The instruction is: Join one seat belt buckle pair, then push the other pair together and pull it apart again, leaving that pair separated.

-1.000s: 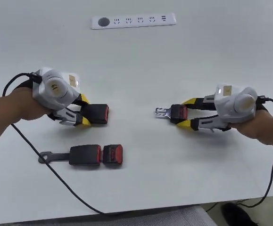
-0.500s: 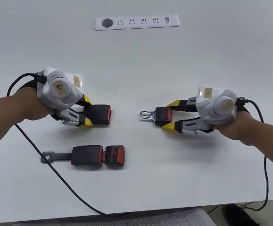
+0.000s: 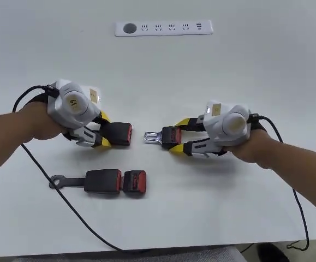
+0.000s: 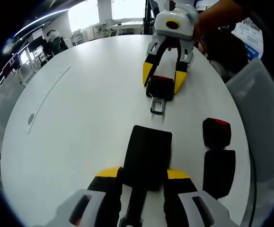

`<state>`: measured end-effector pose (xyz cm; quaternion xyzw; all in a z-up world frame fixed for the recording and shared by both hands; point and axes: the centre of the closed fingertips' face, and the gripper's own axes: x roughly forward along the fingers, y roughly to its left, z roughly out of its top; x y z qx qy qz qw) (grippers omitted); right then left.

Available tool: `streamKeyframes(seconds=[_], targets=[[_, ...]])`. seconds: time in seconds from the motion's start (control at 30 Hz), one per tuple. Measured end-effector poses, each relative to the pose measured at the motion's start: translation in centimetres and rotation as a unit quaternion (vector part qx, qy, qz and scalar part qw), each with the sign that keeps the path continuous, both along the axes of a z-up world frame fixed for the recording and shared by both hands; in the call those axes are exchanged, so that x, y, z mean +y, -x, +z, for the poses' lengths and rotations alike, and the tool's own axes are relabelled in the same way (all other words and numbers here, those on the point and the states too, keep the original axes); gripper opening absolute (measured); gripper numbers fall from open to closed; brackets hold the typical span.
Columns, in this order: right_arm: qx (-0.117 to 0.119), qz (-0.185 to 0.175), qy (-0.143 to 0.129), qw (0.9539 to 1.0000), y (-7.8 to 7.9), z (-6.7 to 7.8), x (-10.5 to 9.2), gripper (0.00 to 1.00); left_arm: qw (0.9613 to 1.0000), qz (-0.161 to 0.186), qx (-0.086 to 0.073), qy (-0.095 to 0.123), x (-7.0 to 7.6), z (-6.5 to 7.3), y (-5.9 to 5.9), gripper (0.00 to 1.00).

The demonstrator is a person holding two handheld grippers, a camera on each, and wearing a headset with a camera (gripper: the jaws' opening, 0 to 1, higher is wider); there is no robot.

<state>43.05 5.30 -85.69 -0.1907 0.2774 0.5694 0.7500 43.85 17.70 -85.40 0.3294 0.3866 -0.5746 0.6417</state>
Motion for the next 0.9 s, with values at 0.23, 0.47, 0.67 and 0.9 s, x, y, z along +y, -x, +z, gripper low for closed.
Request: streamKeyframes(seconds=[0.23,0.47,0.67,0.9], targets=[[0.0,-0.009,0.001,1.0,-0.2,-0.2,2.0,0.34,1.0,-0.001,-0.001,0.004,0.1,0.0,-0.1,0.35],[0.004,-0.003,0.001,1.0,-0.4,-0.2,3.2,0.34,0.9999,0.001,-0.003,0.01,0.0,0.0,-0.1,0.35],[-0.001,0.012,0.012,0.9999,-0.3,-0.2,4.4,0.34,0.9998,0.004,-0.007,0.017,0.0,0.0,-0.1,0.35],[0.023,0.021,0.014,0.9994,-0.5,-0.1,4.6,0.34,0.9997,0.002,-0.008,0.024,-0.1,0.0,-0.2,0.35]])
